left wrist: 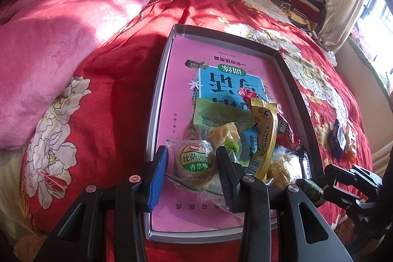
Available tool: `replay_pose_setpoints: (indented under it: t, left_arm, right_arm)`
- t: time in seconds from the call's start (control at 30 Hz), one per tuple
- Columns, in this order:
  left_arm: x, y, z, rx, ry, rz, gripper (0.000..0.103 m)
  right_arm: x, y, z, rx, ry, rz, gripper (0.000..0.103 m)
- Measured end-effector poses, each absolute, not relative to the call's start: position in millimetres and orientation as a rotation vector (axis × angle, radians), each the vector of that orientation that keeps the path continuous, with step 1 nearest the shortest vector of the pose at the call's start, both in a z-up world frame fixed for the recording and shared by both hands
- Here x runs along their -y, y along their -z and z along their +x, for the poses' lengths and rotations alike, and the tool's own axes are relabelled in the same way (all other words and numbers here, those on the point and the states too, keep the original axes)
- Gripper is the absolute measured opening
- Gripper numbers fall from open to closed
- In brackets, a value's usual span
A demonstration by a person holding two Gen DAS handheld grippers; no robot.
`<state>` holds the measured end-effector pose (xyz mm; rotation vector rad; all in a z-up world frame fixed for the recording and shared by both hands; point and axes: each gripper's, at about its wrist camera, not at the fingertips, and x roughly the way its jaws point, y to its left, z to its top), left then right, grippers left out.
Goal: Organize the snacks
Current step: 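Lower the snack bag onto the tray and open right tool while left tool releases the pastry, then move right tool to the orange bread bag while left tool moves to the blue Oreo pack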
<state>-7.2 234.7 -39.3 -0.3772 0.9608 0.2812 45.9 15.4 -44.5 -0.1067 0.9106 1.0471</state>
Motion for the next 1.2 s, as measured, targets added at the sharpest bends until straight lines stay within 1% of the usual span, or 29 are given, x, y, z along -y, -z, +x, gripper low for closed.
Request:
replay_pose_setpoints:
  t: [0.37, 0.47, 0.6, 0.73, 0.83, 0.93, 1.1, 1.2]
  left_arm:
    - [-235.9, 33.1, -9.5, -0.932, -0.277, -0.393, 0.044]
    - [-234.6, 31.7, -9.4, -0.925, -0.272, -0.391, 0.050]
    - [-232.0, 28.1, -9.8, -0.913, -0.266, -0.378, 0.052]
    - [-230.1, 21.6, -11.7, -0.880, -0.251, -0.381, 0.056]
    - [-227.3, 14.8, -13.5, -0.846, -0.231, -0.381, 0.059]
    - [-221.2, 5.9, -15.9, -0.803, -0.211, -0.368, 0.065]
    - [-207.7, -5.3, -17.1, -0.761, -0.184, -0.332, 0.070]
    - [-200.1, -8.8, -16.6, -0.753, -0.170, -0.320, 0.072]
  right_arm:
    - [-0.5, 38.2, 39.6, -0.911, -1.058, -0.085, 0.042]
    - [-0.5, 37.2, 36.5, -0.910, -1.076, -0.087, 0.042]
    - [-6.9, 38.8, 30.4, -0.915, -1.110, -0.101, 0.042]
    - [-13.9, 41.7, 25.3, -0.919, -1.128, -0.124, 0.048]
    - [-14.8, 42.5, 24.0, -0.917, -1.128, -0.130, 0.048]
    - [-10.9, 38.6, 26.0, -0.900, -1.118, -0.116, 0.048]
    - [-0.7, 30.8, 33.6, -0.867, -1.070, -0.091, 0.049]
    - [6.2, 26.1, 38.5, -0.849, -1.037, -0.074, 0.053]
